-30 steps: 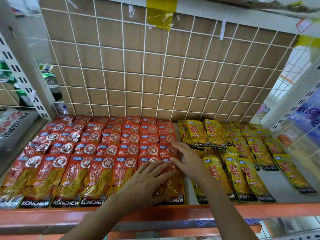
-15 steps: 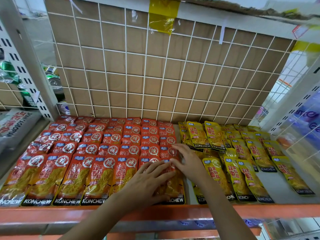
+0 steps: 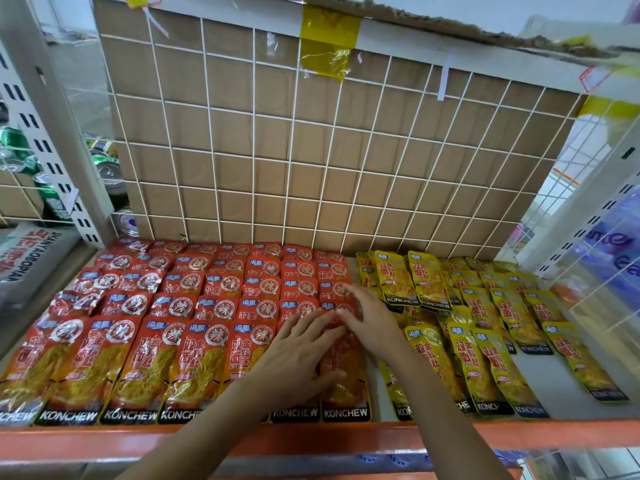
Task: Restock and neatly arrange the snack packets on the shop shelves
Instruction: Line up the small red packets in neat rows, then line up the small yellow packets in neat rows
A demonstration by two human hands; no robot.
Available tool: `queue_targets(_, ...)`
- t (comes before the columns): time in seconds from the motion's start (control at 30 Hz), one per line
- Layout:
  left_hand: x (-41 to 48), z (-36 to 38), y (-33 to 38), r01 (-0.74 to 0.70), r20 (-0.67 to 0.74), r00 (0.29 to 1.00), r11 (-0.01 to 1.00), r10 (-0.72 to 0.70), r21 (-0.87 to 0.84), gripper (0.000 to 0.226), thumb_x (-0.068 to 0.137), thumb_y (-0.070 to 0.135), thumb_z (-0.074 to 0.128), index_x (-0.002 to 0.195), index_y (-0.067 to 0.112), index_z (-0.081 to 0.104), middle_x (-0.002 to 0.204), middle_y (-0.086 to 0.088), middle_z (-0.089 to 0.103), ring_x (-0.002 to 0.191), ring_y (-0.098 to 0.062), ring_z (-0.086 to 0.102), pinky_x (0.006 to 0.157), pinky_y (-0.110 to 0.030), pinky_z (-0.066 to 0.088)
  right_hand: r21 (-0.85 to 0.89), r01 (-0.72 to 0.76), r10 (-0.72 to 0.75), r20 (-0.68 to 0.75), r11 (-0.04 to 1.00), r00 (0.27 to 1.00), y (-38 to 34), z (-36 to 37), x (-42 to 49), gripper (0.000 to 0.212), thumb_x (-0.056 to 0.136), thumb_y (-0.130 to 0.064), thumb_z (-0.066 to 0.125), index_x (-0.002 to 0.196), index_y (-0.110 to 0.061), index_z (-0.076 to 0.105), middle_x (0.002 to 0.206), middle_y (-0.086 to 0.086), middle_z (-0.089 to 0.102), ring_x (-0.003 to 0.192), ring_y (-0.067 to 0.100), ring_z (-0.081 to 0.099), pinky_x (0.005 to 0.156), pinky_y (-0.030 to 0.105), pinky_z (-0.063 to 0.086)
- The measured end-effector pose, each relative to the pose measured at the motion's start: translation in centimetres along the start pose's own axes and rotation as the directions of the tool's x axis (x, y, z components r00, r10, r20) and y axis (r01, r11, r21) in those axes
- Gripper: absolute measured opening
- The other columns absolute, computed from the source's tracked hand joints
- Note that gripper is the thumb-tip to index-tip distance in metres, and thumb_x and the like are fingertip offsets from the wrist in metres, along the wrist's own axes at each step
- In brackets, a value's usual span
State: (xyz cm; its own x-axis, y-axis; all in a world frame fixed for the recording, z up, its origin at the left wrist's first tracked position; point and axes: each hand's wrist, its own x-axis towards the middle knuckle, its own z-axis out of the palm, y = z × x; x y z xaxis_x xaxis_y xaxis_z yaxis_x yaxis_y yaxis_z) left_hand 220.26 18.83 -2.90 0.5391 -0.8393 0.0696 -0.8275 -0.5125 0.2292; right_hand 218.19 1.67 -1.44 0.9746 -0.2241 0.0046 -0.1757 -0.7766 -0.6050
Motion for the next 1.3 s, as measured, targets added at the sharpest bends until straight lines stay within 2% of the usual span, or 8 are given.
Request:
queue_targets(0.17,0.0,0.4,-0.3,0.011,0.035,0.999,0.998,-0.013,0.055,0.086,0.075,0.073,0.005,0.148,0.030,0.014,0.156,0.006,0.001,0.143,-0.013,-0.007,0.107,-0.034,-0.019,0.038,-0.038,0.038,0.001,0.999,0.999,0.1,1.0,0.0,0.055,0.094,-0.033,0.050,0.144,-0.024,0.030,0.150,-0.001,0.030,0.137,0.017,0.030,0.113,0.034,0.027)
queue_targets(0.27,0.0,0.1,-0.2,0.051,0.067,0.996,0.992,-0.059,0.115,0.075,0.086,0.069,0.003,0.138,0.028,0.039,0.148,0.003,0.035,0.136,-0.018,0.033,0.108,-0.041,0.014,0.048,-0.034,0.036,-0.035,0.998,0.999,0.1,1.3,-0.4,0.052,0.095,-0.029,0.048,0.143,-0.022,0.032,0.149,-0.002,0.032,0.137,0.015,0.030,0.112,0.032,0.025)
queue_targets(0.43,0.0,0.7,-0.3,0.008,-0.021,1.000,1.000,-0.008,0.020,0.083,0.079,0.073,0.007,0.147,0.027,0.017,0.156,0.004,0.008,0.144,-0.019,0.003,0.106,-0.039,-0.017,0.054,-0.041,0.045,-0.061,0.998,0.997,0.1,1.5,-0.6,0.049,0.096,-0.028,0.047,0.142,-0.021,0.034,0.148,-0.002,0.034,0.136,0.015,0.031,0.110,0.028,0.026)
queue_targets(0.53,-0.1,0.4,-0.3,0.020,0.029,0.999,1.000,-0.020,-0.019,0.086,0.076,0.076,0.006,0.148,0.031,0.005,0.157,0.008,-0.005,0.143,-0.012,-0.013,0.105,-0.031,-0.025,0.080,-0.052,0.059,-0.083,0.995,0.995,-0.1,1.4,-0.7,0.048,0.095,-0.028,0.049,0.141,-0.019,0.037,0.144,-0.001,0.038,0.133,0.016,0.035,0.108,0.031,0.029)
queue_targets(0.67,-0.4,-0.3,-0.8,0.016,-0.028,0.999,0.994,-0.019,-0.112,0.089,0.071,0.078,0.001,0.147,0.034,0.011,0.156,0.010,-0.001,0.140,-0.007,-0.016,0.116,-0.036,-0.013,0.083,-0.060,0.076,-0.202,0.995,0.976,-0.4,0.9,-1.6,0.046,0.092,-0.031,0.054,0.135,-0.018,0.044,0.135,-0.002,0.049,0.125,0.015,0.046,0.103,0.034,0.040)
queue_targets(0.83,-2.5,-1.7,-2.9,0.024,-0.151,0.987,0.984,-0.052,-0.178,0.089,0.072,0.078,-0.009,0.145,0.035,0.017,0.154,0.013,0.010,0.134,0.004,-0.008,0.112,-0.028,-0.010,-0.061,-0.047,0.028,-0.270,0.997,0.962,-0.3,-0.3,-4.4,0.041,0.093,-0.029,0.052,0.132,-0.019,0.047,0.134,-0.004,0.049,0.120,0.015,0.048,0.094,0.028,0.040)
queue_targets(1.1,-5.2,-2.6,-6.5,0.136,-0.178,0.968,0.969,-0.174,-0.208,0.078,0.076,0.069,0.014,0.144,0.031,0.025,0.151,0.012,0.022,0.137,-0.004,0.010,0.112,-0.032,0.001,-0.187,-0.101,0.029,-0.353,0.977,0.935,0.6,-1.3,-9.6,0.045,0.088,-0.040,0.048,0.126,-0.016,0.055,0.129,0.002,0.055,0.119,0.020,0.050,0.095,0.026,0.035)
queue_targets(1.3,-6.1,-3.1,-7.4,0.143,-0.226,0.957,0.973,-0.183,-0.182,0.070,0.083,0.067,0.028,0.139,0.027,0.038,0.146,0.004,0.036,0.134,-0.021,0.030,0.108,-0.046,0.024,-0.189,-0.169,0.084,-0.392,0.967,0.916,1.8,-2.1,-12.8,0.045,0.086,-0.039,0.049,0.124,-0.014,0.057,0.128,0.003,0.056,0.116,0.021,0.053,0.095,0.040,0.045)
